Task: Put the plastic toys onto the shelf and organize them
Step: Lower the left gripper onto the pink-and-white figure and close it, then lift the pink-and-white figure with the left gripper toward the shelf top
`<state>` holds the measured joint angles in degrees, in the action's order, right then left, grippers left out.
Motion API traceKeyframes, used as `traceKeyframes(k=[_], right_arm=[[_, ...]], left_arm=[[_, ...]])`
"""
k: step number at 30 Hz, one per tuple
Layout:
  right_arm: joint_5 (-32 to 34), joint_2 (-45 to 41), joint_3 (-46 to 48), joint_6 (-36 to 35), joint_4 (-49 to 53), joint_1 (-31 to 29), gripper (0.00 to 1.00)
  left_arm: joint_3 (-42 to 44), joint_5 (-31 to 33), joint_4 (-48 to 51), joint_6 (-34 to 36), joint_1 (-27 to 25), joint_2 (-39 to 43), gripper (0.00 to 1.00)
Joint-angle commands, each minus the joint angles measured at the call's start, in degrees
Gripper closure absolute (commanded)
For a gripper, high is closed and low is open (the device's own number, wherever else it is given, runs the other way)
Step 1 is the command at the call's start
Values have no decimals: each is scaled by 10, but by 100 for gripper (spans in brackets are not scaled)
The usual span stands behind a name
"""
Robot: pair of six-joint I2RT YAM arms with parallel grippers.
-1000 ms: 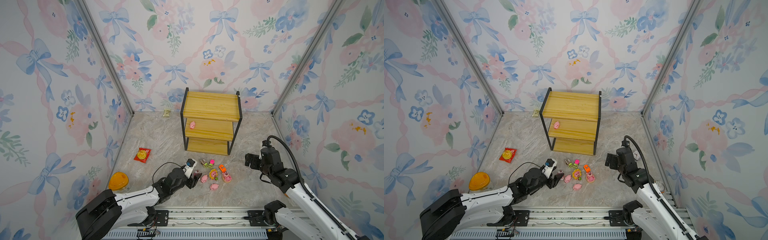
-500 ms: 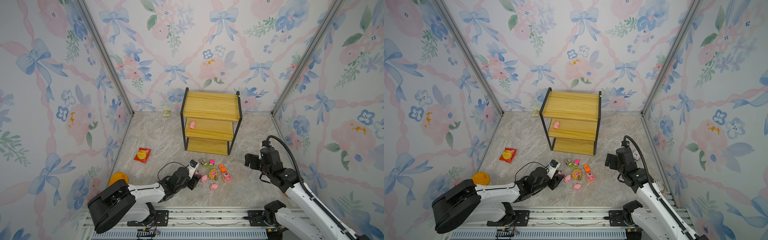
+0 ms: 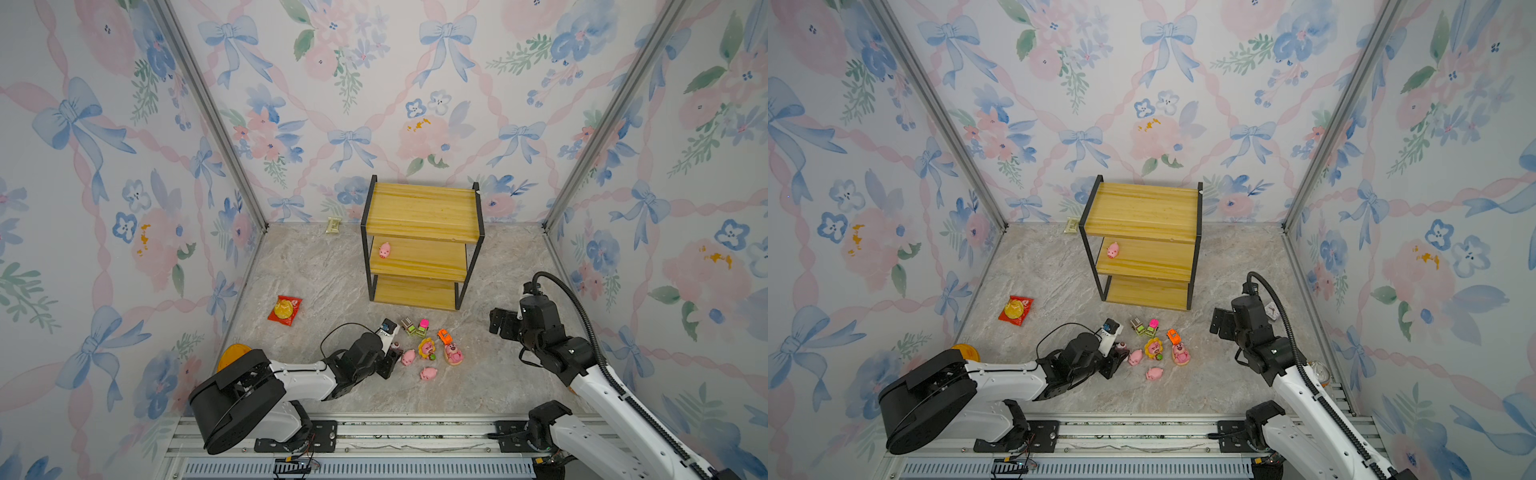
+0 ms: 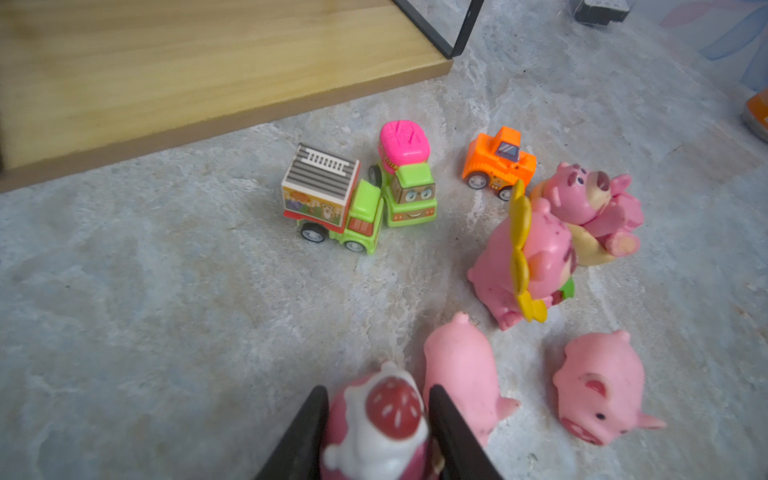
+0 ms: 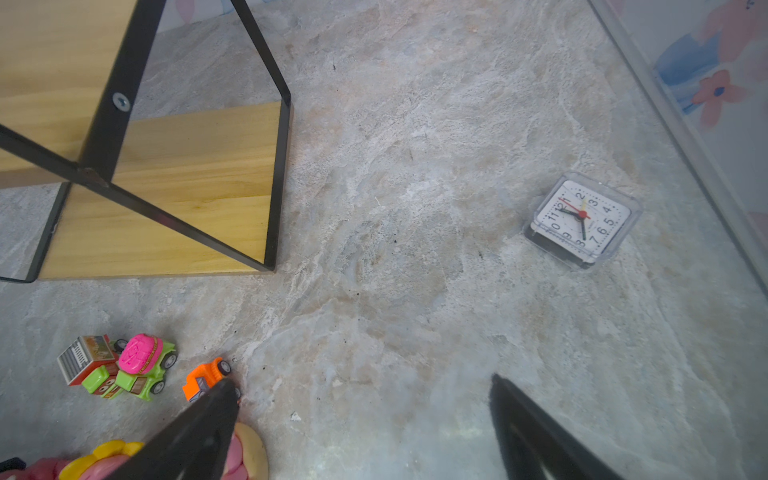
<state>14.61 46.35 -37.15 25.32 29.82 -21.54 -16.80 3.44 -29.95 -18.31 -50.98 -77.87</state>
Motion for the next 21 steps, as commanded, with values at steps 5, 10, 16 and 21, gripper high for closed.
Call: traceKeyframes(k=[5, 10, 16, 21], right_arm=[[8, -14, 6, 3, 11, -6, 3], [16, -22, 8, 3, 18, -6, 3], [18, -27, 9, 3, 22, -6, 3], [17, -22, 5, 2, 25, -6, 3]], left_arm=[[-18, 18, 5, -11, -3, -19, 69], [-21, 12, 5, -4, -3, -22, 74], [-22, -5, 15, 15, -3, 6, 79], [-52, -6, 81, 35, -3, 51, 79]])
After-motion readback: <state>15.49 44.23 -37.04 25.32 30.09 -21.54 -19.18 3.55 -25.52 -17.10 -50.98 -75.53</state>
